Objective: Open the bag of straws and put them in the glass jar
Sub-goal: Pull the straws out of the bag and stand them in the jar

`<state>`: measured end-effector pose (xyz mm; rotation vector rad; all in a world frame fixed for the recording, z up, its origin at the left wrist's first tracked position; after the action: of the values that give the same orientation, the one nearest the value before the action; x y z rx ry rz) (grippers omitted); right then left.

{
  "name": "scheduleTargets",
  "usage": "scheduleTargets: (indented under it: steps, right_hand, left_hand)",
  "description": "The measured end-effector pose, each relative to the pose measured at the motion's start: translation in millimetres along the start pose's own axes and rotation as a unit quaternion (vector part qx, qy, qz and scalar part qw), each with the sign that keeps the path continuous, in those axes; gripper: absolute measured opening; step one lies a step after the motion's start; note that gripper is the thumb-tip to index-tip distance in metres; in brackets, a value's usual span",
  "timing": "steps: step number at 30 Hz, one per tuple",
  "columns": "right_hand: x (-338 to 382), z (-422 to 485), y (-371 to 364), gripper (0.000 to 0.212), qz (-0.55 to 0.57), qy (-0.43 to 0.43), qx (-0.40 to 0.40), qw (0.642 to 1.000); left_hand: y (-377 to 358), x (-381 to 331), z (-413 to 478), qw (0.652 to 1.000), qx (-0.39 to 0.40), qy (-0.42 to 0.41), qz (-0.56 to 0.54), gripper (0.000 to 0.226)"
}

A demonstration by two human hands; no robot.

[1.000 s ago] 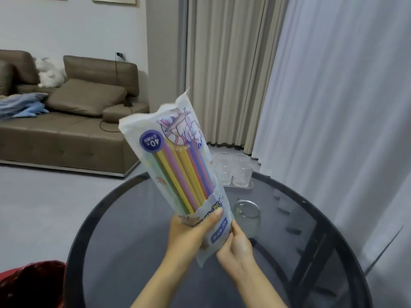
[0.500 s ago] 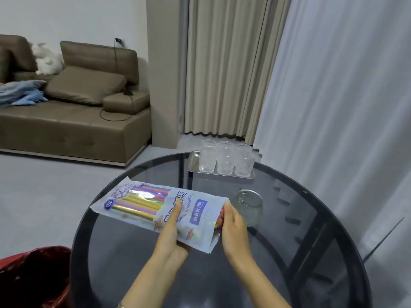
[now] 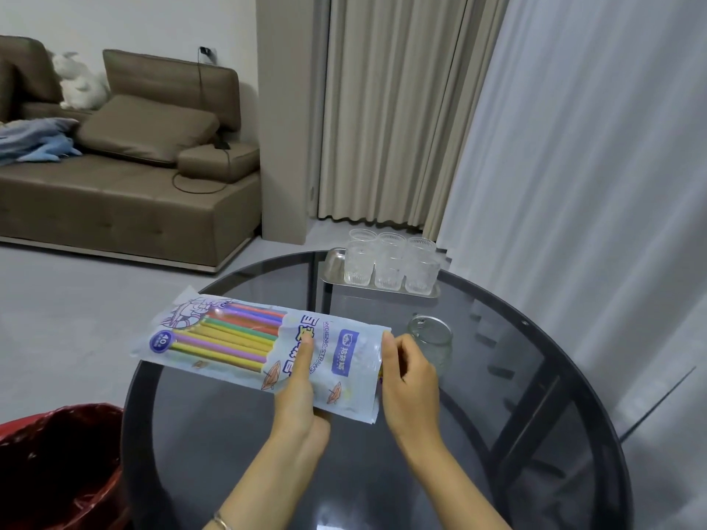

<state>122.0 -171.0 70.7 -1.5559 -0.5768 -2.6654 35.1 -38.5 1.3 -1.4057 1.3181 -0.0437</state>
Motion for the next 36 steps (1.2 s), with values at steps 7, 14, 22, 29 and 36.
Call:
scheduleTargets:
  steps: [7, 14, 22, 29, 36]
  right_hand:
    - [-7.7, 0.5, -6.7, 0.038, 0.038, 0.015, -0.011, 0.999]
    - [-56.4, -9.8, -44.5, 0.044, 0.473, -0.327, -0.005, 0.818]
    - [-63.8, -15.0, -41.8, 0.034, 0.451, -0.336, -0.028, 0.826]
    - [-24.2, -1.2, -18.0, 0.025, 0.197, -0.140, 0.021, 0.970]
    - [-4.0, 19.0, -3.0, 0.023, 0.145, -0.044, 0.084, 0.985]
  left_hand:
    - [-0.7, 5.6, -0.6, 1.000, 0.016, 0.010, -0.012, 0.016]
    - [-25.4, -44.4, -19.7, 0.980, 0.055, -0.141, 0.132, 0.012]
    - [-33.0, -34.5, -25.3, 0.973, 0.076, -0.142, 0.165, 0.022]
    - [-2.2, -26.2, -3.8, 0.996, 0.011, -0.048, 0.075, 0.044]
    - [7.7, 0.2, 8.2, 0.996, -0.003, 0.090, -0.024, 0.044]
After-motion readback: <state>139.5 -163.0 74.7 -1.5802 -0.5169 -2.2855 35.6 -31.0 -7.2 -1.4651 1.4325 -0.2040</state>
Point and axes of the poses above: each hand's wrist, its own z-axis towards the middle knuckle, its own y-axis out of the back of the hand, x = y × z, the point moved 10 cm from there along z, towards the middle knuckle, and after that the axes turned 4 degrees about y, right-handed, at the moved point
